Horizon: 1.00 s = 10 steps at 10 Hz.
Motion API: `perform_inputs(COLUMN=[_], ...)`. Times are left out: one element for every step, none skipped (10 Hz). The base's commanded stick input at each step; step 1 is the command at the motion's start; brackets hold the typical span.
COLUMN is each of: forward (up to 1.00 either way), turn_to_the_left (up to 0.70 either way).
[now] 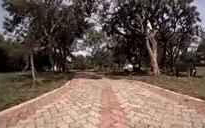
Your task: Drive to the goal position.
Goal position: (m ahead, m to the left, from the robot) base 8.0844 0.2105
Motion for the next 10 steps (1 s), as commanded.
perform_inputs(forward=[0.7, 0.7, 0.7, 0.7, 0.7, 0.7, 0.7, 0.7, 0.7, 0.7], turn_to_the_left=[0.0, 0.0, 0.0, 0.0, 0.0, 0.0, 0.0, 0.0, 0.0, 0.0])
